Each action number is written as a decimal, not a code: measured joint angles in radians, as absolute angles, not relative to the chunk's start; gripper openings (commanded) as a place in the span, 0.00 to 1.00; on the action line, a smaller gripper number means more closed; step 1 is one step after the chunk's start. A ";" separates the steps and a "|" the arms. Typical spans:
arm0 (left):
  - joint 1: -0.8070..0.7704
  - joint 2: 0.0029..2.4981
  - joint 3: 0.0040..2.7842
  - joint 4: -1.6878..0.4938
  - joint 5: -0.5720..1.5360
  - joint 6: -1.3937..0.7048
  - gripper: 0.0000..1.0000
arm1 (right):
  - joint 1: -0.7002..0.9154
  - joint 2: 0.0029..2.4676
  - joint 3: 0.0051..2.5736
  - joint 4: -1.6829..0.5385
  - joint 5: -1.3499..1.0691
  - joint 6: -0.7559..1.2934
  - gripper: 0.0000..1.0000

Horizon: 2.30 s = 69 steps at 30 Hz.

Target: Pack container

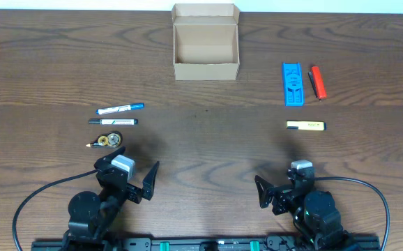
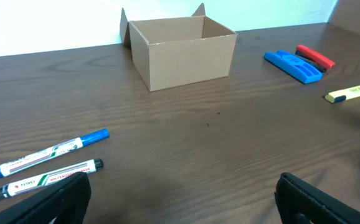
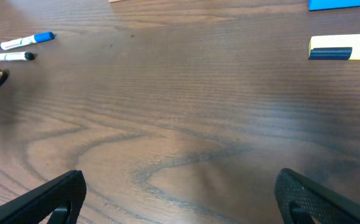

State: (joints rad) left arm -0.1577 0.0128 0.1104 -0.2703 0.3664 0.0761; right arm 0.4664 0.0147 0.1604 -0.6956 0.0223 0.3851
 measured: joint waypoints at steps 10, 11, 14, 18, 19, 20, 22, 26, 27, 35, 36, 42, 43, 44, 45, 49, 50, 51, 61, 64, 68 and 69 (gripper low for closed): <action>-0.158 0.013 0.110 -0.270 0.366 0.076 0.95 | 0.466 0.015 0.160 -0.696 0.022 0.385 0.99; -0.158 0.013 0.110 -0.270 0.366 0.076 0.95 | 0.466 0.015 0.160 -0.696 0.022 0.385 0.99; -0.158 0.013 0.110 -0.270 0.366 0.076 0.95 | 0.466 0.015 0.160 -0.696 0.022 0.385 0.99; -0.158 0.013 0.110 -0.270 0.366 0.076 0.95 | 0.466 0.015 0.161 -0.696 0.022 0.385 0.99; -0.158 0.013 0.110 -0.270 0.366 0.076 0.95 | 0.466 0.015 0.161 -0.696 0.022 0.385 0.99; -0.158 0.013 0.110 -0.270 0.366 0.076 0.95 | 0.466 0.015 0.160 -0.696 0.022 0.385 0.99; -0.158 0.013 0.110 -0.270 0.366 0.076 0.95 | 0.466 0.015 0.160 -0.696 0.022 0.385 0.99; -0.158 0.013 0.110 -0.270 0.366 0.076 0.95 | 0.466 0.015 0.160 -0.696 0.022 0.385 0.99; -0.158 0.013 0.110 -0.270 0.366 0.076 0.95 | 0.466 0.015 0.160 -0.696 0.022 0.385 0.99; -0.158 0.013 0.110 -0.270 0.366 0.076 0.95 | 0.466 0.015 0.160 -0.694 0.021 0.385 0.99; -0.158 0.013 0.110 -0.270 0.366 0.076 0.95 | 0.466 0.015 0.160 -0.694 0.019 0.385 0.99; -0.158 0.013 0.110 -0.270 0.366 0.076 0.95 | 0.466 0.015 0.160 -0.691 -0.007 0.385 0.99; -0.158 0.013 0.110 -0.270 0.366 0.076 0.95 | 0.466 0.015 0.160 -0.691 -0.007 0.385 0.99; -0.158 0.013 0.110 -0.270 0.366 0.076 0.96 | 0.466 0.015 0.160 -0.691 -0.009 0.385 0.99; -0.158 0.013 0.110 -0.270 0.366 0.076 0.95 | 0.466 0.015 0.160 -0.691 -0.009 0.385 0.99; -0.158 0.013 0.110 -0.270 0.366 0.076 0.95 | 0.466 0.015 0.160 -0.686 -0.012 0.385 0.99; -0.158 0.013 0.110 -0.270 0.366 0.076 0.95 | 0.466 0.015 0.160 -0.677 -0.014 0.385 0.99; -0.158 0.013 0.110 -0.270 0.366 0.076 0.96 | 0.466 0.015 0.160 -0.656 -0.021 0.385 0.99; -0.158 0.013 0.110 -0.271 0.366 0.076 0.96 | 0.466 0.043 0.160 -0.406 -0.096 0.406 0.99; -0.158 0.013 0.110 -0.270 0.366 0.076 0.95 | 0.466 0.146 0.160 -0.308 -0.097 0.410 0.99; -0.158 0.013 0.110 -0.270 0.366 0.076 0.95 | 0.469 0.339 0.179 -0.178 -0.097 0.408 0.99; -0.158 0.013 0.110 -0.270 0.366 0.076 0.95 | 0.470 0.398 0.196 -0.150 -0.097 0.405 0.99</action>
State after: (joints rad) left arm -0.1577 0.0128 0.1104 -0.2699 0.3660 0.0761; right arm 0.4698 0.3981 0.1963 -0.1501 -0.0967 0.4046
